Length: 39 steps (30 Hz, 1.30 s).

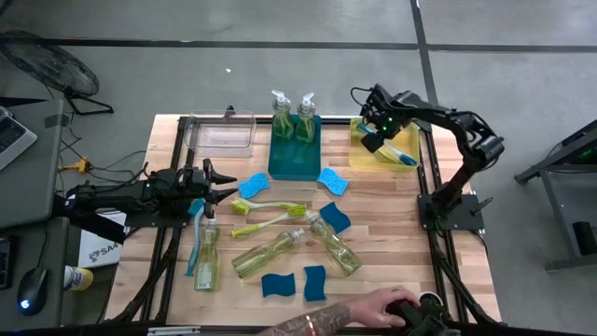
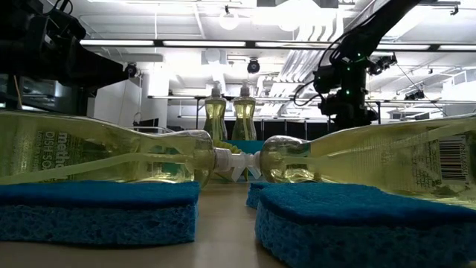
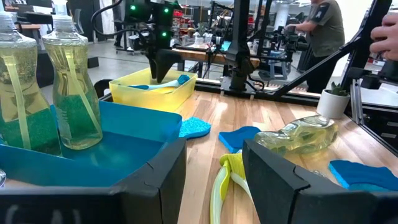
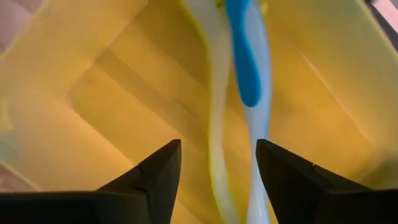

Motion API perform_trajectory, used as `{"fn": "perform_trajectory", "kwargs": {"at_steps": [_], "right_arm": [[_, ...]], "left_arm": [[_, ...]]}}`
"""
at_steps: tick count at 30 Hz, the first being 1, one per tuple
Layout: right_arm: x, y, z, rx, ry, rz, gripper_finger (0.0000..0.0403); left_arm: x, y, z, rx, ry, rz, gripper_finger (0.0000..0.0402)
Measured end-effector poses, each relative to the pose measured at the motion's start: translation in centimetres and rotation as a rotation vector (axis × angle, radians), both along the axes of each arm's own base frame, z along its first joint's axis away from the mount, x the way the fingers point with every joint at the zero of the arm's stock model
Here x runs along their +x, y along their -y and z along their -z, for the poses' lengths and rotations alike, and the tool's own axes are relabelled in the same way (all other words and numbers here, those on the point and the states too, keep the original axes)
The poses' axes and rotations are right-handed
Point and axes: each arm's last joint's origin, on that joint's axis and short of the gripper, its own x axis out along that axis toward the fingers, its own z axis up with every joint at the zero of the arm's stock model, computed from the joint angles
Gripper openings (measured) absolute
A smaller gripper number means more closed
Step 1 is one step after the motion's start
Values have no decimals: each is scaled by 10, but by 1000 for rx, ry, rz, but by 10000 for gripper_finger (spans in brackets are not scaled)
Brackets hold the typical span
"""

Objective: Pick & Place Kitchen Sink Supplies
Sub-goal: Adjust the yellow bin

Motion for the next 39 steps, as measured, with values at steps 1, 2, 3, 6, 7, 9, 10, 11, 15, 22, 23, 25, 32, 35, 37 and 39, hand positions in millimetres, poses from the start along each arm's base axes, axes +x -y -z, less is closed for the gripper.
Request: {"fn": "perform_trajectory", "kwargs": {"at_steps": [1,2,3,6,7,9,10,11,15,22,23,25,32,35,37,39], "right_arm": [[-1,1,0,2,2,23,197],[-2,1,0,6,2,44,195],[-3,2,0,11,3,65,193],[-3,2,0,19,12,111,188],[-3,2,0,23,18,123,187],[-3,1,0,35,34,143,184],[-2,1,0,39,40,152,182],[-2,1,0,42,44,160,180],[-2,1,0,57,62,159,168],[6,-5,0,68,79,128,141],[9,-7,0,75,88,119,138],[15,-11,0,96,108,110,134],[34,-29,0,140,146,21,129],[42,-37,0,144,148,-47,129],[46,-42,0,145,151,-100,129],[51,-47,0,154,158,-151,129]], "left_arm": [[0,0,0,0,0,0,154],[0,0,0,0,0,0,154],[0,0,0,0,0,1,154],[0,0,0,0,0,1,154],[0,0,0,0,0,1,154],[0,0,0,0,0,0,154],[0,0,0,0,0,0,154],[0,0,0,0,0,0,154],[0,0,0,0,0,1,154],[0,0,0,0,0,0,154],[0,0,0,0,0,0,154],[0,0,0,0,0,1,154],[0,0,0,0,0,1,154],[0,0,0,0,1,1,154],[0,0,0,0,0,0,154],[0,0,0,0,0,0,154]]}}
